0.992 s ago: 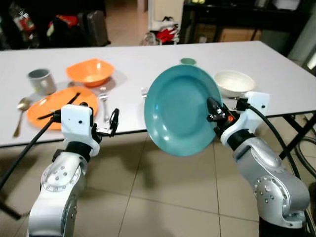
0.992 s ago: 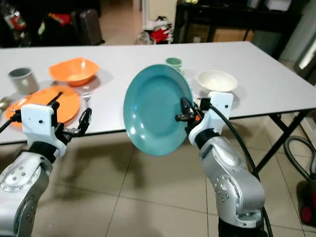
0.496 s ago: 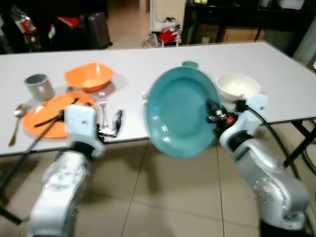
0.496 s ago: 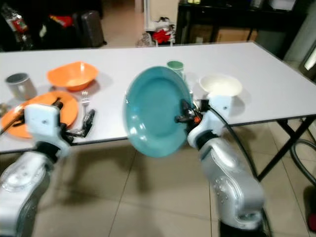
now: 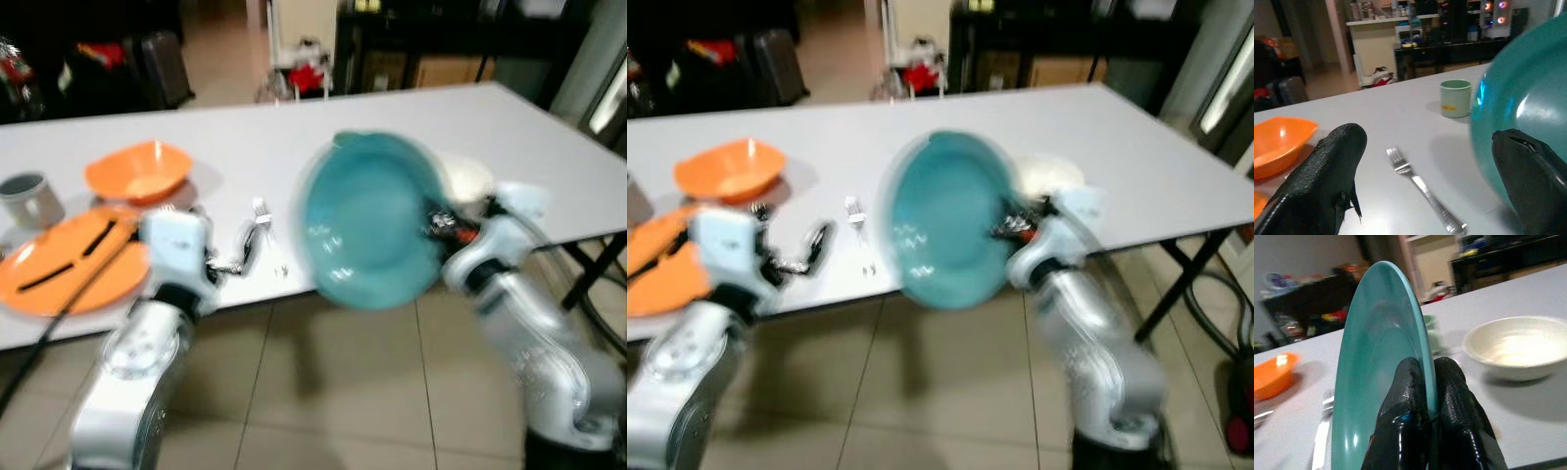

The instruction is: Setting the table

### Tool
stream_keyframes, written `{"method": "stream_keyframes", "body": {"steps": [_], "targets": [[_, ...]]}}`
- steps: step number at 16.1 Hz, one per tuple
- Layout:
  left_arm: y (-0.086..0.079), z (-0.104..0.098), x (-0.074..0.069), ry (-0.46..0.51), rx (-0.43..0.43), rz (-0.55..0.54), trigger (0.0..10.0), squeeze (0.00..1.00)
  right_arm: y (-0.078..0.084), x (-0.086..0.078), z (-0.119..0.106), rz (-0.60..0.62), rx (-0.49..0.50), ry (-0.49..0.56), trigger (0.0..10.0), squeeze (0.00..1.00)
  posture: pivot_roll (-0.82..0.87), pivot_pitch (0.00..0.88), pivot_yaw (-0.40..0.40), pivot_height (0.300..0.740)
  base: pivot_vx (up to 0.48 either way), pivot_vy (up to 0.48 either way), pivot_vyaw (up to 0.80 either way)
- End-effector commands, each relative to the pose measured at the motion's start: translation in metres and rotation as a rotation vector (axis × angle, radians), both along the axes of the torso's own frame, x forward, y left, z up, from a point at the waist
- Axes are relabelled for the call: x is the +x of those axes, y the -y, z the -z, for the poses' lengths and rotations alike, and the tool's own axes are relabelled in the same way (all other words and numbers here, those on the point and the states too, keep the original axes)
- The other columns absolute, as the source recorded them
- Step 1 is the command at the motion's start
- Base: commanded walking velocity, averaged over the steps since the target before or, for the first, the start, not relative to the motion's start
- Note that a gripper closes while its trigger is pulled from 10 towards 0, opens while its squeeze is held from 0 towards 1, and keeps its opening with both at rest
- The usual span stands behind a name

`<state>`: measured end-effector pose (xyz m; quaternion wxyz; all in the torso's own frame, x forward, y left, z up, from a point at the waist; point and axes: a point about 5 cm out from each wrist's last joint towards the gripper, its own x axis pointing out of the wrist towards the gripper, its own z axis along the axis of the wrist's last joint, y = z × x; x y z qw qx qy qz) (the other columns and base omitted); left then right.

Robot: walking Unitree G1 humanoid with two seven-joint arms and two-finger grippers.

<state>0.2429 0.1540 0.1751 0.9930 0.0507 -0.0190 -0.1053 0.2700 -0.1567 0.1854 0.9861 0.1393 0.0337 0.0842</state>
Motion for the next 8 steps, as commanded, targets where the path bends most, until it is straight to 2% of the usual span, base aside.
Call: {"method": "stream_keyframes", "body": {"steps": [1, 8], "targets": [[-0.0075, -0.0011, -0.0011, 0.009, 0.013, -0.026, 10.0, 0.0, -0.0132, 0.0006, -0.0075, -0.059, 0.023, 0.041, 10.0, 0.0, -0.09, 0.0, -0.004, 0.74, 0.311, 0.0, 0.0], [-0.0061, 0.002, -0.0028, 0.005, 0.013, -0.027, 10.0, 0.0, -0.0165, 0.0012, -0.003, -0.103, 0.064, 0.004, 10.0, 0.0, -0.1, 0.0, -0.009, 0.74, 0.316, 0.0, 0.0]]}}
